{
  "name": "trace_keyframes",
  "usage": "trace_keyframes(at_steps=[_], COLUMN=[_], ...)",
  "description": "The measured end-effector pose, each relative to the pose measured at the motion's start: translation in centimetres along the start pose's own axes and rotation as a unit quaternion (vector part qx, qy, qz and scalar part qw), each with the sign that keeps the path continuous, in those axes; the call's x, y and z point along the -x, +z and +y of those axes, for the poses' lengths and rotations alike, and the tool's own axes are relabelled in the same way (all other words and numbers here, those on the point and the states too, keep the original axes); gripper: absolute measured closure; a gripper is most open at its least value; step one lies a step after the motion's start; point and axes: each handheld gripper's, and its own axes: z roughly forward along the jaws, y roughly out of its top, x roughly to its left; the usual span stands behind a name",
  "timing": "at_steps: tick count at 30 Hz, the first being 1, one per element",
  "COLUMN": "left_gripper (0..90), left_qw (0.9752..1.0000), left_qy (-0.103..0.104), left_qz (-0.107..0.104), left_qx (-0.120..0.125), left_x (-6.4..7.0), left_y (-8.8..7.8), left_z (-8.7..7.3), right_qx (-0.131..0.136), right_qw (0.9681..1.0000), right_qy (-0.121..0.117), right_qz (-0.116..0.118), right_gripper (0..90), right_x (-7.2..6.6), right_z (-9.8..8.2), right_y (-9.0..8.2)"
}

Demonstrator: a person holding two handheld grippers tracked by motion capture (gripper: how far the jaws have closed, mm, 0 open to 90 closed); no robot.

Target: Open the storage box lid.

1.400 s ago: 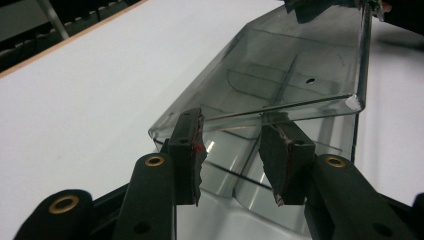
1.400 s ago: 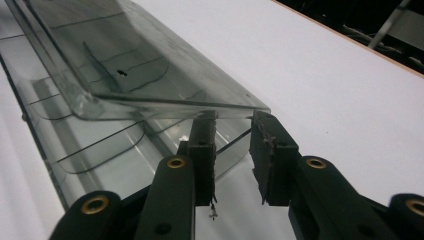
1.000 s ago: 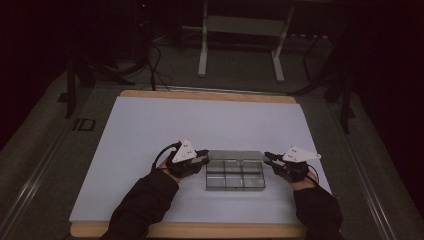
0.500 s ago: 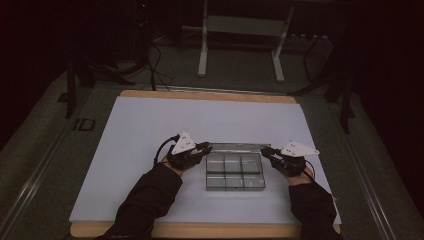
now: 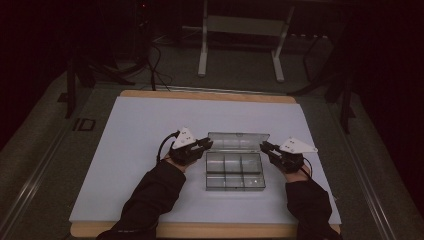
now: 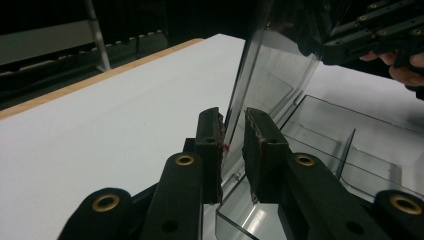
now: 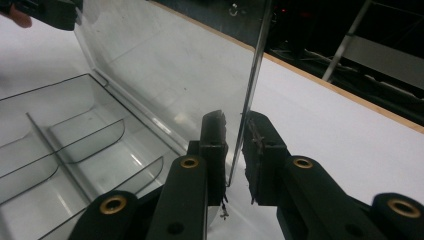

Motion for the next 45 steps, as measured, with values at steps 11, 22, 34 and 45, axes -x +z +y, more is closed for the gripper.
trace_keyframes(at_steps=[11, 22, 34, 45], left_gripper=[79.4, 77.6, 75.7, 72.1], left_qw=[0.9995, 0.9977, 0.9952, 0.9912], left_qy=[-0.030, -0.052, -0.087, -0.127], left_qz=[0.009, 0.043, 0.036, 0.023], left_qx=[-0.005, -0.011, -0.025, -0.029], left_x=[-0.4, 0.0, -0.4, -0.9], left_y=[0.8, 1.9, 2.8, 3.2], left_z=[-1.0, -1.9, -2.7, -2.9], right_qx=[-0.007, -0.021, -0.038, -0.057], right_qw=[0.9996, 0.9984, 0.9964, 0.9946], right_qy=[0.018, 0.031, 0.045, 0.062], right_qz=[-0.021, -0.042, -0.060, -0.061], right_gripper=[77.0, 74.6, 73.4, 70.2], right_x=[-0.2, -0.5, -0.6, -0.5], right_z=[-0.2, -0.4, -0.7, -1.0], right_y=[1.1, 2.0, 2.9, 3.5])
